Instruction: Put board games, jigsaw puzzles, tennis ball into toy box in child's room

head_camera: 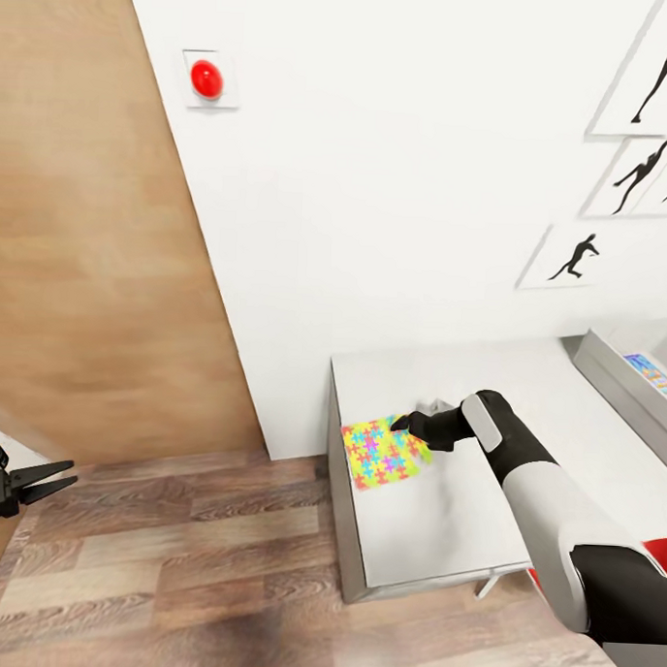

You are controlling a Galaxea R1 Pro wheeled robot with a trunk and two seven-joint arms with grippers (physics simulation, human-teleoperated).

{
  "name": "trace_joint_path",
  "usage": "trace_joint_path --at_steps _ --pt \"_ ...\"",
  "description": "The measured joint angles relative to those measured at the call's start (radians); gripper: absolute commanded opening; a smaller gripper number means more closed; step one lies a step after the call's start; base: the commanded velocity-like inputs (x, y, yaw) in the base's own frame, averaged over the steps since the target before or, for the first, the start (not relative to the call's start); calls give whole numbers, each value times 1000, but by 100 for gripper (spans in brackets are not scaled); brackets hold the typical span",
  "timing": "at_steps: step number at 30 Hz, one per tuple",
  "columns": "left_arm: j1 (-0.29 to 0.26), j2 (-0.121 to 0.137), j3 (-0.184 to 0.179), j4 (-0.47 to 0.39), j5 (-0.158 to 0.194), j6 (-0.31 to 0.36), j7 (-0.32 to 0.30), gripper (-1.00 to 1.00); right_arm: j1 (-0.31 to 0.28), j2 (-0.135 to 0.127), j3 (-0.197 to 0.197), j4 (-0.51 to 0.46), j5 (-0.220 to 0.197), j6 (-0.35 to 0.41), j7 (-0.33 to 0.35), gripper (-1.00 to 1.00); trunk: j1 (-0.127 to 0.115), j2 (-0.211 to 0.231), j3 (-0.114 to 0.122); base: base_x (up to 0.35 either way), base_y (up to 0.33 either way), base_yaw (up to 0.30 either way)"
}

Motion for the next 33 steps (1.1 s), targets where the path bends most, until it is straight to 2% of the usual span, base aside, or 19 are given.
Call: trace_joint_path --at_steps 26,33 --pt "0 -1 -1 0 0 1 0 100 0 0 0 0 0 0 -1 100 0 0 0 -14 131 0" --pt "0 -2 -2 0 0 0 0 100 0 -1 -1 -1 0 0 0 100 0 0 1 0 51 -39"
